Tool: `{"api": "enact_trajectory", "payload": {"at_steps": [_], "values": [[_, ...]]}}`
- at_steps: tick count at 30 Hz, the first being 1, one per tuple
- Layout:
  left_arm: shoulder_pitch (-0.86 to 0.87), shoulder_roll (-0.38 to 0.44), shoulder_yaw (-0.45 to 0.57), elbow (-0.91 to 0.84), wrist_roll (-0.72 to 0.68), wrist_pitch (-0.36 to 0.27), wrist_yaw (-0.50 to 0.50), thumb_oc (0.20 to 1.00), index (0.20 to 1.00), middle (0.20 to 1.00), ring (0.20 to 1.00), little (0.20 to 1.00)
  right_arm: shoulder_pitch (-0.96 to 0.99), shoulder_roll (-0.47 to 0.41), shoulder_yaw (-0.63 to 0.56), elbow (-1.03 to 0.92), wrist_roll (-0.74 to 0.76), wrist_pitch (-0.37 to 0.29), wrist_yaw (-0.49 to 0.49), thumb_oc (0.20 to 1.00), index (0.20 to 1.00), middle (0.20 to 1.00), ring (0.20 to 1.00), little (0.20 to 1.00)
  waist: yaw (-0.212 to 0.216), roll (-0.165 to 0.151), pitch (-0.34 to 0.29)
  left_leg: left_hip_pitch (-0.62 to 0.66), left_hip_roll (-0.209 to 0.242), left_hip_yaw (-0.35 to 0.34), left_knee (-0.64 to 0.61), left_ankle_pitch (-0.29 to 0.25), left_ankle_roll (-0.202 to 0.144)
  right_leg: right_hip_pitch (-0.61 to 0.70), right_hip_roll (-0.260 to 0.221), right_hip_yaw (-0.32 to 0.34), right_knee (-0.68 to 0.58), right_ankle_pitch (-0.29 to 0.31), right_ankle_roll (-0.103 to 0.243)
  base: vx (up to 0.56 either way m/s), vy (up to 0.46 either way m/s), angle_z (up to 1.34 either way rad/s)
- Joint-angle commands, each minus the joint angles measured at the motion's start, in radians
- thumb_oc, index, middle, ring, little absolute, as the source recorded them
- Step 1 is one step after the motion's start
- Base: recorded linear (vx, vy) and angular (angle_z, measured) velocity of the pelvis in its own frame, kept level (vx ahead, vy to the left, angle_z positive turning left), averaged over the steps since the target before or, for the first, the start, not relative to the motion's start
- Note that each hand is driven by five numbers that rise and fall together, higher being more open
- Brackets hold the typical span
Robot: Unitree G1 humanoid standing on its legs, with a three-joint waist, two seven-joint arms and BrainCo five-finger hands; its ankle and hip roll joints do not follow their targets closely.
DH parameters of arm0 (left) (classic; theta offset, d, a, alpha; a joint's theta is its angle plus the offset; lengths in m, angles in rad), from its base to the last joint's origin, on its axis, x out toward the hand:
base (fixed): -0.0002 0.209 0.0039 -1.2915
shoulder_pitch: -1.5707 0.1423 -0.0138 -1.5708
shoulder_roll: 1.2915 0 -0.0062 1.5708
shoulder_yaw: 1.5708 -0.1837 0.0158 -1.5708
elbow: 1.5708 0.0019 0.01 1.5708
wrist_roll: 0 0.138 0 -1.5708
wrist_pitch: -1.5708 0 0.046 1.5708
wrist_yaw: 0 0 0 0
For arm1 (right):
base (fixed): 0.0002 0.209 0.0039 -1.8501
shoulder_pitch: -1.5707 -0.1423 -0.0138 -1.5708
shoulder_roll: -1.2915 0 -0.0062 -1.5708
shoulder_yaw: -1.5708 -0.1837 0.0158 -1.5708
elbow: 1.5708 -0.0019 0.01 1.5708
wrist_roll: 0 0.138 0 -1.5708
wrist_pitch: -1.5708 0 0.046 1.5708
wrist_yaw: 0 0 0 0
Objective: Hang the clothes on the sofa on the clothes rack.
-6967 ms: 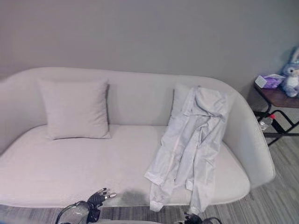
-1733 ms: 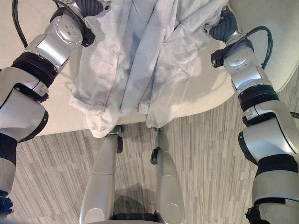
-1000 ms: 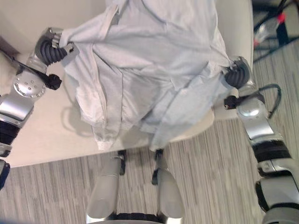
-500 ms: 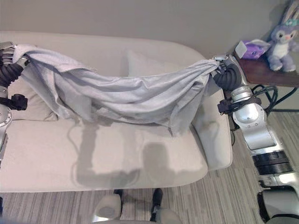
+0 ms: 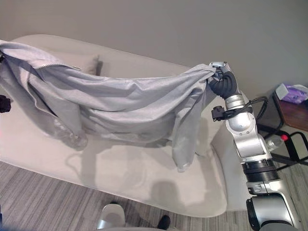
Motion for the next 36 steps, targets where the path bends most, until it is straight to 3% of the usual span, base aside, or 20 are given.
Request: {"api": "enact_trajectory", "payload": {"at_steps": [1, 4, 9, 10, 12, 14, 16, 17, 18, 19, 21, 23, 25, 28, 32, 33, 36], "values": [[-0.010, 0.030, 0.001, 0.006, 0.054, -0.041, 0.050, 0.200, 0.200, 0.200, 0.200, 0.200, -0.100, -0.034, 0.038, -0.021, -0.015, -0.033, -0.046, 0.200, 0.200, 0.200, 0.200, 0.200, -0.023, 0.050, -0.127, 0.193, 0.077, 0.039, -0.257, 0.177, 0.083, -0.033, -0.013, 0.019, -0.001, -0.037, 0.036, -0.13, 0.403, 0.50], [-0.006, 0.034, 0.017, -0.004, 0.065, -0.032, 0.056, 0.200, 0.200, 0.200, 0.200, 0.200, -0.117, -0.004, 0.056, 0.007, -0.024, -0.033, -0.050, 0.200, 0.200, 0.200, 0.200, 0.200, 0.000, 0.042, -0.127, 0.211, 0.077, 0.005, -0.257, 0.166, 0.083, -0.042, -0.039, 0.019, -0.001, -0.031, 0.039, -0.14, 0.389, 0.45], [-0.017, 0.059, 0.007, 0.003, 0.065, -0.034, 0.063, 0.200, 0.200, 0.200, 0.200, 0.200, -0.107, 0.036, 0.039, 0.014, -0.031, -0.036, -0.052, 0.200, 0.200, 0.200, 0.200, 0.200, 0.024, 0.024, -0.117, 0.193, 0.022, -0.016, -0.257, 0.132, 0.078, -0.033, -0.105, 0.025, -0.001, -0.042, 0.042, -0.13, 0.382, 0.19], [-0.047, 0.080, -0.024, 0.025, 0.061, -0.030, 0.067, 0.200, 0.200, 0.200, 0.200, 0.200, -0.081, 0.052, 0.014, -0.001, -0.039, -0.027, -0.049, 0.200, 0.200, 0.200, 0.200, 0.200, 0.022, 0.015, -0.113, 0.186, -0.040, -0.016, -0.257, 0.073, 0.077, -0.037, -0.152, 0.033, -0.001, -0.045, 0.036, -0.16, 0.467, 0.23], [-0.090, 0.082, -0.074, 0.041, 0.055, -0.031, 0.070, 0.200, 0.200, 0.200, 0.200, 0.200, -0.062, 0.051, -0.006, -0.017, -0.050, -0.014, -0.061, 0.200, 0.200, 0.200, 0.200, 0.200, 0.019, 0.009, -0.096, 0.167, -0.080, -0.015, -0.257, 0.063, 0.079, -0.031, -0.175, 0.049, -0.001, -0.021, 0.026, -0.14, 0.533, 0.23], [-0.166, 0.070, -0.145, 0.063, 0.049, -0.033, 0.078, 0.200, 0.200, 0.200, 0.200, 0.200, -0.037, 0.022, -0.048, -0.030, -0.067, -0.004, -0.080, 0.200, 0.200, 0.200, 0.200, 0.200, -0.008, 0.024, -0.062, 0.165, -0.131, -0.060, -0.257, 0.047, 0.102, -0.021, -0.145, 0.122, 0.010, 0.004, 0.014, -0.03, 0.454, 0.58], [-0.222, 0.043, -0.208, 0.071, 0.045, -0.038, 0.077, 0.200, 0.200, 0.200, 0.200, 0.200, -0.024, -0.019, -0.067, -0.043, -0.071, -0.002, -0.094, 0.200, 0.200, 0.200, 0.200, 0.200, -0.053, 0.036, -0.036, 0.152, -0.180, -0.092, -0.257, 0.062, 0.128, -0.030, -0.063, 0.216, 0.110, -0.004, 0.000, -0.10, 0.515, 1.31], [-0.269, 0.045, -0.248, 0.082, 0.027, -0.050, 0.070, 0.200, 0.200, 0.200, 0.200, 0.200, -0.017, -0.040, -0.082, -0.056, -0.062, -0.013, -0.101, 0.200, 0.200, 0.200, 0.200, 0.200, -0.059, 0.028, -0.032, 0.125, -0.220, -0.105, -0.257, 0.073, 0.146, -0.018, 0.049, 0.230, 0.161, -0.033, 0.002, -0.16, 0.350, 1.67], [-0.271, 0.045, -0.250, 0.083, 0.027, -0.050, 0.071, 0.200, 0.200, 0.200, 0.200, 0.200, -0.017, -0.040, -0.083, -0.057, -0.062, -0.013, -0.101, 0.200, 0.200, 0.200, 0.200, 0.200, -0.059, 0.027, -0.032, 0.124, -0.220, -0.106, -0.257, 0.074, 0.146, -0.019, 0.049, 0.230, 0.162, -0.033, 0.001, -0.11, 0.277, 1.35], [-0.266, 0.048, -0.256, 0.084, 0.020, -0.052, 0.068, 0.200, 0.200, 0.200, 0.200, 0.200, -0.018, -0.055, -0.080, -0.069, -0.057, -0.021, -0.096, 0.200, 0.200, 0.200, 0.200, 0.200, -0.058, 0.012, -0.041, 0.113, -0.255, -0.108, -0.257, 0.073, 0.156, -0.013, 0.124, 0.229, 0.153, -0.043, 0.003, -0.01, 0.131, 0.53], [-0.242, 0.053, -0.238, 0.080, 0.023, -0.048, 0.068, 0.200, 0.200, 0.200, 0.200, 0.200, -0.017, -0.059, -0.073, -0.072, -0.058, -0.024, -0.092, 0.200, 0.200, 0.200, 0.200, 0.200, -0.057, -0.004, -0.056, 0.104, -0.285, -0.112, -0.257, 0.067, 0.166, -0.025, 0.177, 0.216, 0.112, -0.055, -0.006, 0.01, 0.107, 0.20], [-0.214, 0.052, -0.212, 0.072, 0.021, -0.046, 0.069, 0.200, 0.200, 0.200, 0.200, 0.200, -0.009, -0.054, -0.075, -0.075, -0.058, -0.024, -0.088, 0.200, 0.200, 0.200, 0.200, 0.200, -0.064, -0.020, -0.073, 0.098, -0.298, -0.118, -0.257, 0.063, 0.169, -0.009, 0.185, 0.229, 0.052, -0.061, -0.019, 0.04, 0.009, 0.10], [-0.173, 0.041, -0.171, 0.059, 0.029, -0.045, 0.070, 0.200, 0.200, 0.200, 0.200, 0.200, -0.011, -0.054, -0.074, -0.067, -0.057, -0.029, -0.095, 0.200, 0.200, 0.200, 0.200, 0.200, -0.062, -0.022, -0.090, 0.092, -0.299, -0.125, -0.257, 0.064, 0.172, -0.013, 0.186, 0.246, 0.012, -0.053, -0.022, 0.06, 0.010, 0.15], [-0.153, 0.018, -0.144, 0.037, 0.033, -0.050, 0.069, 0.200, 0.200, 0.200, 0.200, 0.200, -0.041, -0.063, -0.053, -0.059, -0.049, -0.039, -0.097, 0.200, 0.200, 0.200, 0.200, 0.200, -0.055, -0.001, -0.094, 0.114, -0.285, -0.128, -0.257, 0.108, 0.170, -0.009, 0.179, 0.238, -0.001, -0.062, -0.030, 0.10, 0.048, 0.23], [-0.173, -0.018, -0.168, 0.010, 0.034, -0.053, 0.057, 0.200, 0.200, 0.200, 0.200, 0.200, -0.021, -0.079, -0.088, -0.067, -0.050, -0.034, -0.095, 0.200, 0.200, 0.200, 0.200, 0.200, -0.077, 0.029, -0.083, 0.126, -0.229, -0.067, -0.257, 0.100, 0.162, 0.011, 0.145, 0.182, -0.001, -0.081, -0.022, 0.03, 0.094, 0.63], [-0.184, -0.008, -0.181, 0.005, 0.032, -0.048, 0.051, 0.200, 0.200, 0.200, 0.200, 0.200, -0.029, -0.070, -0.084, -0.062, -0.053, -0.032, -0.096, 0.200, 0.200, 0.200, 0.200, 0.200, -0.069, 0.020, -0.082, 0.093, -0.191, -0.074, -0.257, 0.084, 0.171, 0.009, 0.130, 0.189, -0.001, -0.091, -0.018, -0.01, 0.124, 1.12], [-0.196, 0.000, -0.190, -0.009, 0.026, -0.053, 0.042, 0.200, 0.200, 0.200, 0.200, 0.200, -0.040, -0.063, -0.082, -0.058, -0.052, -0.033, -0.101, 0.200, 0.200, 0.200, 0.200, 0.200, -0.051, -0.004, -0.066, -0.003, -0.091, -0.071, -0.257, 0.138, 0.164, 0.008, 0.093, 0.198, -0.001, -0.079, -0.005, 0.00, 0.156, 0.39]]}}
